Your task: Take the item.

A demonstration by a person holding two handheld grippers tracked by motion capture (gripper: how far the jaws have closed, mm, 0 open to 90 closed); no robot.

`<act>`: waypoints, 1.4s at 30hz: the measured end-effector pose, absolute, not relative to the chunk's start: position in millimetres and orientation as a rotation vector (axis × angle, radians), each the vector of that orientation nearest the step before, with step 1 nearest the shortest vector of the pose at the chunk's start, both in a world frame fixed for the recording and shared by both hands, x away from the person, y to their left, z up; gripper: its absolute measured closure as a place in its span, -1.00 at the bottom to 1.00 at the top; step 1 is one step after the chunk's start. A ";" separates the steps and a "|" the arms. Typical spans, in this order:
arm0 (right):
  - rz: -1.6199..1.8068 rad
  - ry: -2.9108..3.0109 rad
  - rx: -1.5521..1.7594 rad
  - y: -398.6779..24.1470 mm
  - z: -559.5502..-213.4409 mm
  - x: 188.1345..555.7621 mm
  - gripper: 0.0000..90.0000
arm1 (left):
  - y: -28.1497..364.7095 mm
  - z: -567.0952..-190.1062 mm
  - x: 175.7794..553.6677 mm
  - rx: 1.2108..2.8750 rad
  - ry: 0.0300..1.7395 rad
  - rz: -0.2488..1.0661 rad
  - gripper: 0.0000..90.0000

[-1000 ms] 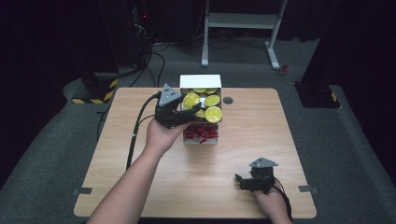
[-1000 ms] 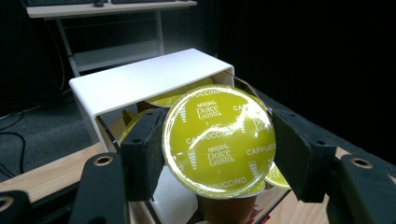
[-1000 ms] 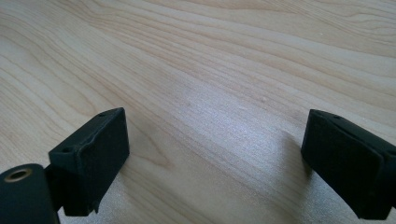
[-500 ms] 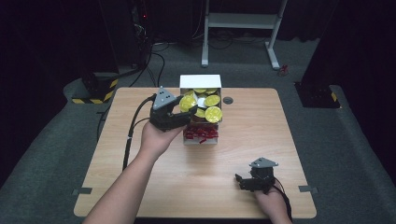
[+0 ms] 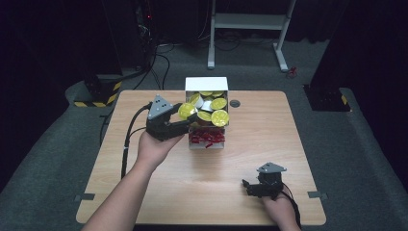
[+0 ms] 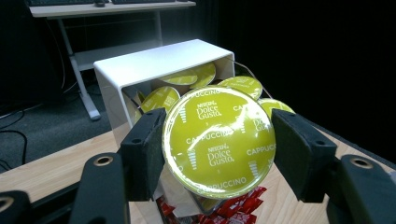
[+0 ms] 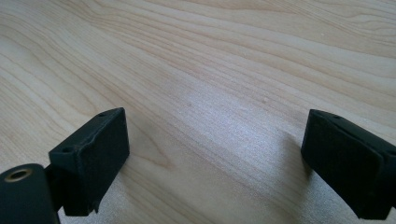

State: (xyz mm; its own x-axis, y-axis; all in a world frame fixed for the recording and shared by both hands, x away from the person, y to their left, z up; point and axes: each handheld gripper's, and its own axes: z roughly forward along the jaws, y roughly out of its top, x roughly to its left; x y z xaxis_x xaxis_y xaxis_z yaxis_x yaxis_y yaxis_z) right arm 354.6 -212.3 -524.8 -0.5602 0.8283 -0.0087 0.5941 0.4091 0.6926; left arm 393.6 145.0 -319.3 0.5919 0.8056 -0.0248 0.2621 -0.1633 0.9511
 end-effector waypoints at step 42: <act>0.929 2.321 1.224 -212.2 -524.8 353.8 -0.83 | 225.1 -370.8 396.9 1.692 1.086 0.641 -0.15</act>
